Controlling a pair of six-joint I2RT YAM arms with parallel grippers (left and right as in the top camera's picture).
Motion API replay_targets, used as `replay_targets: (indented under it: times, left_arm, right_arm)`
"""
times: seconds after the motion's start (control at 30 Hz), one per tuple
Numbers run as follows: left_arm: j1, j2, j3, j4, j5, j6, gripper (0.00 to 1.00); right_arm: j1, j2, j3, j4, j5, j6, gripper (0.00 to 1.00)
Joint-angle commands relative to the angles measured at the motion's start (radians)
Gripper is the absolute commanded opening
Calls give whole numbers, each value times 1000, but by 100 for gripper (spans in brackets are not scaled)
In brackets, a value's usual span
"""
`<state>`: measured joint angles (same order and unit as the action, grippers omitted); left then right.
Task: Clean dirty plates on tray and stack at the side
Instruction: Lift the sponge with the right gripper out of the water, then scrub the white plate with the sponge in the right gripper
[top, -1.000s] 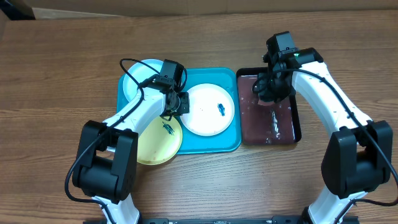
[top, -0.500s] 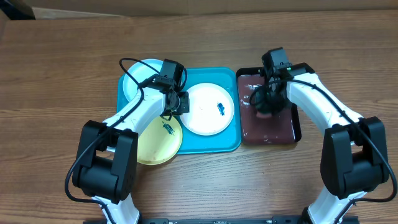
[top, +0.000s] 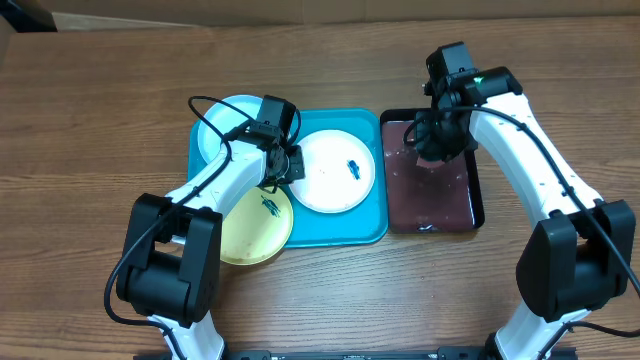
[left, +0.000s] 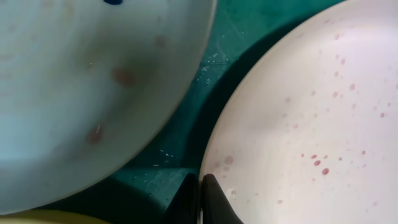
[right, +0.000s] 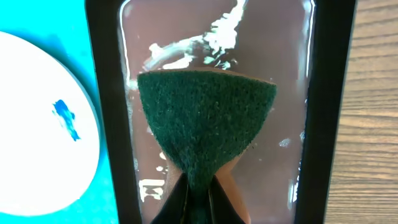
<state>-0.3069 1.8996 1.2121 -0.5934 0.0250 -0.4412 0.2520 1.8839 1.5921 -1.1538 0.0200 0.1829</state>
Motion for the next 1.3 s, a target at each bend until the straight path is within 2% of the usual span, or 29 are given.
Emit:
replay_targets:
  times: [0.0, 0.13, 0.2, 0.27, 0.4, 0.5, 0.7, 0.87, 0.93, 0.97, 1.13, 1.27]
  left_arm:
    - [7, 10, -8, 4, -36, -35, 4]
    - [7, 10, -8, 3, -36, -36, 4]
    - [7, 10, -8, -1, -33, -81, 4]
    - [7, 10, -8, -3, -28, -114, 4]
    - [5, 10, -8, -23, -62, -112, 4]
    - [5, 10, -8, -24, -61, -112, 4]
    - [5, 10, -8, -23, -58, -105, 4]
    - [5, 10, -8, -23, -58, -105, 4]
    - [5, 10, -8, -24, -58, -105, 4]
    - [5, 10, -8, -24, -57, -105, 4]
    - [5, 10, -8, -24, -50, -105, 4]
    - [5, 10, -8, -27, -50, -105, 4]
  right_arm:
    - [9, -23, -77, 45, 13, 5, 4]
    - [9, -23, -212, 183, 13, 5, 4]
    - [9, -23, -232, 204, 13, 9, 4]
    - [9, -23, -203, 194, 12, 22, 4]
    - [9, -23, -40, 83, -52, 30, 4]
    - [18, -23, 11, 67, -92, 30, 4]
    - [56, -23, 15, 194, -246, 27, 4]
    - [148, -23, 15, 301, -253, 18, 4]
    - [192, -23, 15, 323, -192, 19, 4]
    - [244, -23, 15, 328, -64, 19, 4]
    - [362, -15, 14, 323, 254, -12, 4]
    - [428, -2, 14, 331, 401, -34, 4]
